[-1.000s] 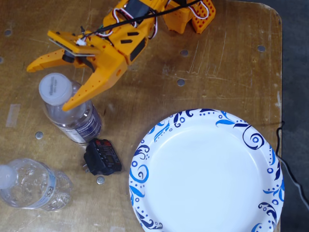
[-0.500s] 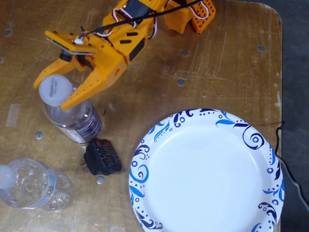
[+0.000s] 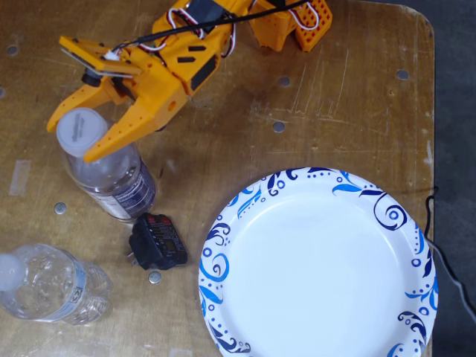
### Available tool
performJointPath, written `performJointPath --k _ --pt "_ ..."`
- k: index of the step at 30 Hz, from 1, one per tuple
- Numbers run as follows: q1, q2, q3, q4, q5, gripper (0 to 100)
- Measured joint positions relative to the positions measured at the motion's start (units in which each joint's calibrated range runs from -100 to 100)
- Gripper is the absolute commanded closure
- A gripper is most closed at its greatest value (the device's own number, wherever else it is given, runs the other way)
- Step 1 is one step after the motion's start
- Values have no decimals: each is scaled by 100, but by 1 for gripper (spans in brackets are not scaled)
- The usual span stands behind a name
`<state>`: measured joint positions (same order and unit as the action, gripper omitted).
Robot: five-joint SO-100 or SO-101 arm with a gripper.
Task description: Move the bottles to the plate
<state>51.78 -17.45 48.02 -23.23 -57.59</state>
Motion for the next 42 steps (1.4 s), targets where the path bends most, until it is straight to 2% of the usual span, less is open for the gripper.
performJointPath --k 8,17,23,33,38,42 --pt "0 0 -36 0 0 82" --pt "-410 0 -1061 179 16 82" --pt "-811 -403 -1466 1336 -5 82" --pt "-1267 -2433 -1502 3694 -162 83" --pt "-1805 -3054 -1511 4409 -203 82" --pt "-2388 -3171 -1520 4570 -339 83"
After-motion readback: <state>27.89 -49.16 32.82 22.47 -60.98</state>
